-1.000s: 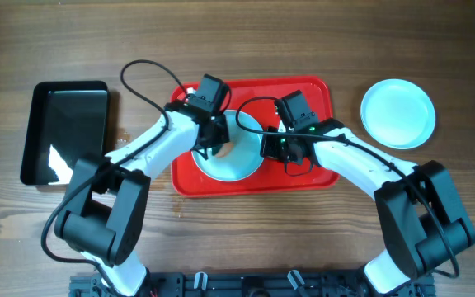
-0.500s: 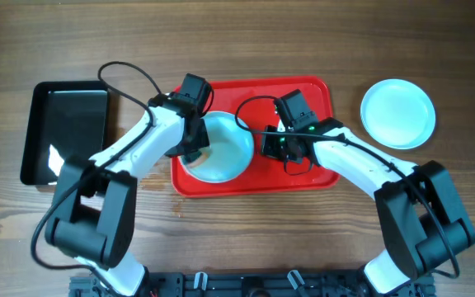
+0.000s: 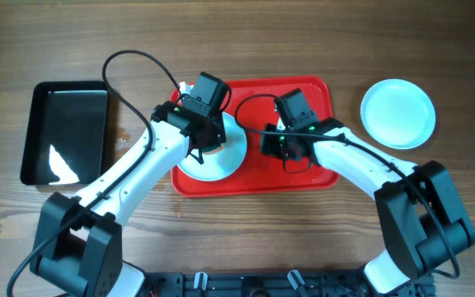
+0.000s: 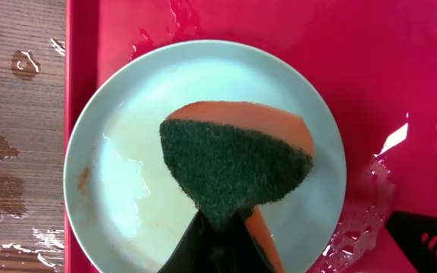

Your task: Clean dirty plates on tray and stack at the side

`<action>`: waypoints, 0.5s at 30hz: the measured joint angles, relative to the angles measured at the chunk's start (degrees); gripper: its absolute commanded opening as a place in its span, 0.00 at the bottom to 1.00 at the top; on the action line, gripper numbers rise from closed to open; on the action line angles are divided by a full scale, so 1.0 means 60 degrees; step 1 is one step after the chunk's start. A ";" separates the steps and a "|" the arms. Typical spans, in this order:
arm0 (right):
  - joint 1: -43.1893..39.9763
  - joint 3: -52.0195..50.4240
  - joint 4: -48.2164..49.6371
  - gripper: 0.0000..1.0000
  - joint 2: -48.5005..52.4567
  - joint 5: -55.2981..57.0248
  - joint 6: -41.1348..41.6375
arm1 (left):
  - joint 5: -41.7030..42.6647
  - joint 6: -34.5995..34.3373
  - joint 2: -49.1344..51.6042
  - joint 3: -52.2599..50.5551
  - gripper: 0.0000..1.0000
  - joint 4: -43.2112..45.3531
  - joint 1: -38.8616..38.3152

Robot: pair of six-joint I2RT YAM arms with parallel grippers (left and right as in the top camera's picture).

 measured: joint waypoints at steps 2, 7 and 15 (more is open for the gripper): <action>0.0000 0.0000 0.0248 0.47 0.0000 -0.0204 -0.0142 | -0.0011 0.0000 0.0025 0.0000 0.04 0.0000 0.0007; 0.0022 0.0000 0.0608 0.49 0.0000 -0.0459 -0.0419 | -0.0011 0.0000 0.0047 0.0000 0.04 -0.0146 0.0266; 0.0590 0.0000 0.1071 0.47 0.0000 -0.0007 -0.0576 | -0.0044 -0.0004 0.0047 0.0000 0.04 -0.0535 0.0576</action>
